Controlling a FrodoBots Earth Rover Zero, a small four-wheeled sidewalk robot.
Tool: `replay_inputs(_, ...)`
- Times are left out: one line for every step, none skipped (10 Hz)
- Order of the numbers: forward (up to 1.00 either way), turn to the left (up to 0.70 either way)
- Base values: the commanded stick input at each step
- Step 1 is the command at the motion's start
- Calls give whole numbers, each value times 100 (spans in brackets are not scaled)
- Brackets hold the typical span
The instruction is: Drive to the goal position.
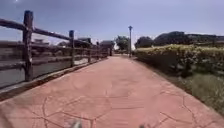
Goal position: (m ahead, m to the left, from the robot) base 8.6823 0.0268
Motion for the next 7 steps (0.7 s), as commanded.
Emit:
replay_inputs(85, -34)
replay_inputs(85, -14)
replay_inputs(85, 0)
replay_inputs(85, 0)
replay_inputs(85, 0)
replay_inputs(85, 0)
replay_inputs(85, 0)
